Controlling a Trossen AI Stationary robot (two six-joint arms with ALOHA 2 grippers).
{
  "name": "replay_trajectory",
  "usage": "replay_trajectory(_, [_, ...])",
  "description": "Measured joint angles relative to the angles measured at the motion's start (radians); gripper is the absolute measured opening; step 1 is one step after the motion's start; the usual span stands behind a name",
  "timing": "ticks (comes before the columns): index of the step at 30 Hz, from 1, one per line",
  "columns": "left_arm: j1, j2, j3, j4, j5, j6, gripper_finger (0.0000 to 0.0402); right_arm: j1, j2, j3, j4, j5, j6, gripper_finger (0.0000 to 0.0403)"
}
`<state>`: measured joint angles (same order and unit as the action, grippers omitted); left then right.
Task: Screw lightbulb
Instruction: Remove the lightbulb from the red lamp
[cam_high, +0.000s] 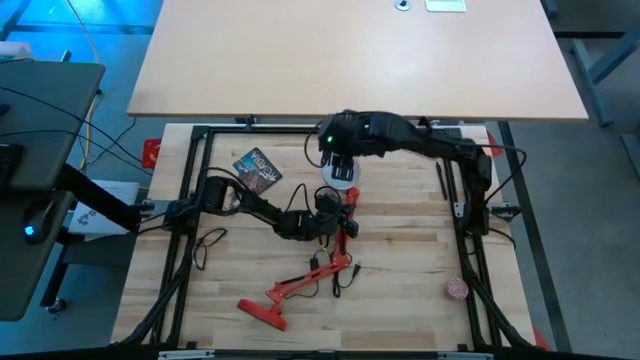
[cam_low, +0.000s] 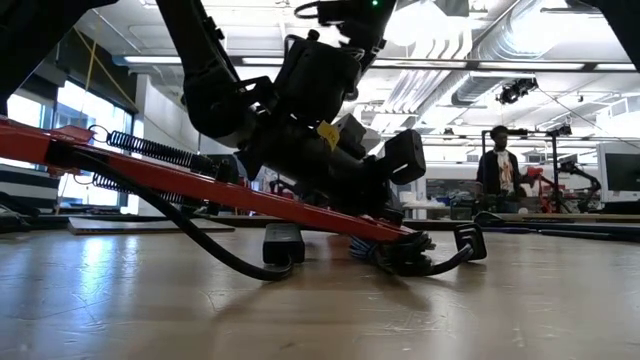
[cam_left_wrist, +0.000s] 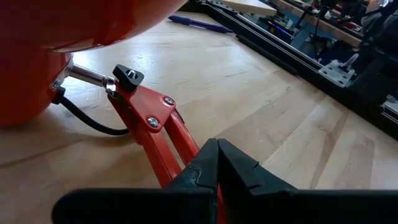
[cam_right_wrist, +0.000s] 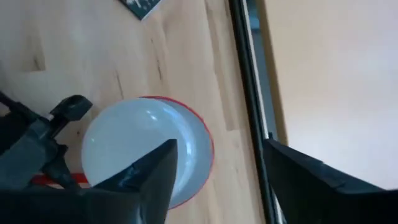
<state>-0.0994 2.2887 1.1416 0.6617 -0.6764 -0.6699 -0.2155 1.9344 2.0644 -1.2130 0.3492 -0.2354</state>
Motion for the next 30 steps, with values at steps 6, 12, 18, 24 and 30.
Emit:
replay_trajectory(6, [0.000, 0.000, 0.000, 0.002, -0.002, -0.006, 0.0000, 0.060, 0.007, -0.001, 0.018, 0.068, 0.017, 0.0240])
replay_trajectory(12, [0.000, 0.000, 0.000, 0.004, -0.002, -0.009, 0.0000, 0.090, 0.008, -0.001, 0.096, 0.063, -0.004, 0.0239])
replay_trajectory(18, [0.000, 0.000, 0.000, 0.006, -0.002, -0.009, 0.0000, 0.105, 0.008, -0.001, 0.175, -0.007, -0.080, 0.0239])
replay_trajectory(24, [0.000, 0.000, 0.000, 0.005, -0.004, -0.018, 0.0000, 0.118, 0.008, 0.000, 0.115, -0.027, -0.139, 0.0243])
replay_trajectory(30, [0.000, 0.000, 0.000, 0.006, -0.006, -0.026, 0.0000, 0.136, 0.030, -0.001, 0.017, -0.072, -0.132, 0.0295])
